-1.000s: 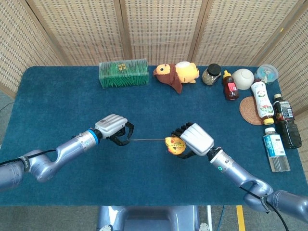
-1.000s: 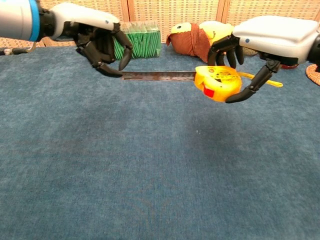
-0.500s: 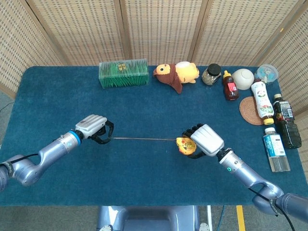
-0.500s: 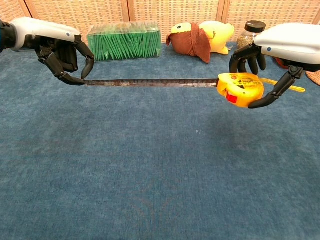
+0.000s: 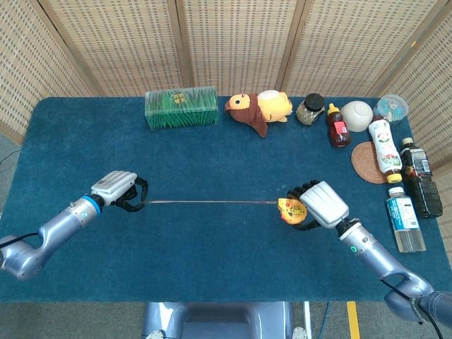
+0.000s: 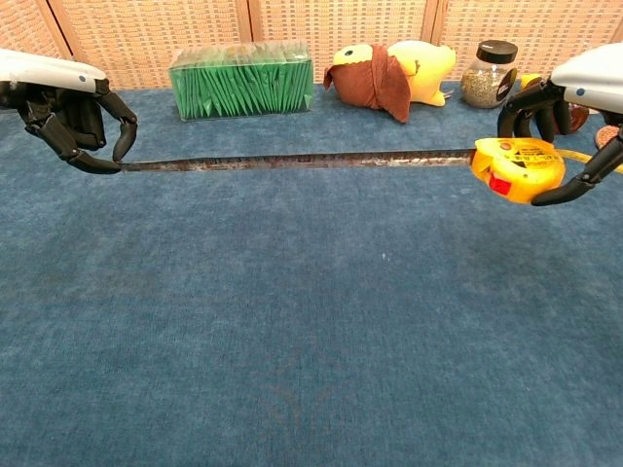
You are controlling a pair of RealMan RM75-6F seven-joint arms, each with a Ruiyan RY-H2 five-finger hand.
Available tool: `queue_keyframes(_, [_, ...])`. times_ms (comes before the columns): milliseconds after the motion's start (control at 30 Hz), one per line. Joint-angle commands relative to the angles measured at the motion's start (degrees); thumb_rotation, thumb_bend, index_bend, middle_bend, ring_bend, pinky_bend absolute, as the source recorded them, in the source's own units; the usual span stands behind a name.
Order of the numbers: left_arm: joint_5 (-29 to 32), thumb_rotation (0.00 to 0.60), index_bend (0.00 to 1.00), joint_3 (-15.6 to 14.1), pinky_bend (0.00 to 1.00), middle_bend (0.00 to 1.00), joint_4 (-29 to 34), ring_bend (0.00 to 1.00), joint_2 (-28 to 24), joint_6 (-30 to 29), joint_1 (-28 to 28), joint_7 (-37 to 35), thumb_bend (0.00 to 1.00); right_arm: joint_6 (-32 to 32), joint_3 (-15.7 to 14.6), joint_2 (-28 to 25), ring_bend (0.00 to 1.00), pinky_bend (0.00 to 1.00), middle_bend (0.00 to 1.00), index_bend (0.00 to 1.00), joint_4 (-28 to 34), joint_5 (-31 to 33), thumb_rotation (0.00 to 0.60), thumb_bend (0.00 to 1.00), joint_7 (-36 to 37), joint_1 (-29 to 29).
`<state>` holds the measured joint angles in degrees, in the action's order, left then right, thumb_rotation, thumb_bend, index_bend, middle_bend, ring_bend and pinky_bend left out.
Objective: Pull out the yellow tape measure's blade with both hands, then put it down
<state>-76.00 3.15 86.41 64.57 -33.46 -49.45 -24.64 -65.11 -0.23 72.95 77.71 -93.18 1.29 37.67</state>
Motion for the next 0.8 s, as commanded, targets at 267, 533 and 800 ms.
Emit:
queue_keyframes(267, [-0.1, 0.6, 0.65, -0.2, 0.93, 1.0, -0.5, 0.95, -0.4, -0.4, 1.3, 0.1, 0.33, -0.6, -0.5, -0.9, 0.5, 0.46, 0.55, 0.5, -0.8, -0.1, 0.427, 0.21, 1.1, -1.4])
queue_keyframes(533, [-0.3, 0.6, 0.65, 0.4, 0.93, 1.0, 0.0, 0.95, -0.5, -0.4, 1.5, 0.4, 0.33, -0.6, -0.3, -1.1, 0.5, 0.46, 0.55, 0.5, -0.7, -0.4, 0.43, 0.21, 1.5, -1.8])
queue_keyframes(800, [-0.3, 0.6, 0.65, 0.8, 0.93, 1.0, 0.3, 0.95, -0.3, 0.0, 1.5, 0.6, 0.33, -0.3, -0.2, -1.0, 0.5, 0.46, 0.55, 0.5, -0.7, -0.6, 0.43, 0.21, 1.5, -2.0])
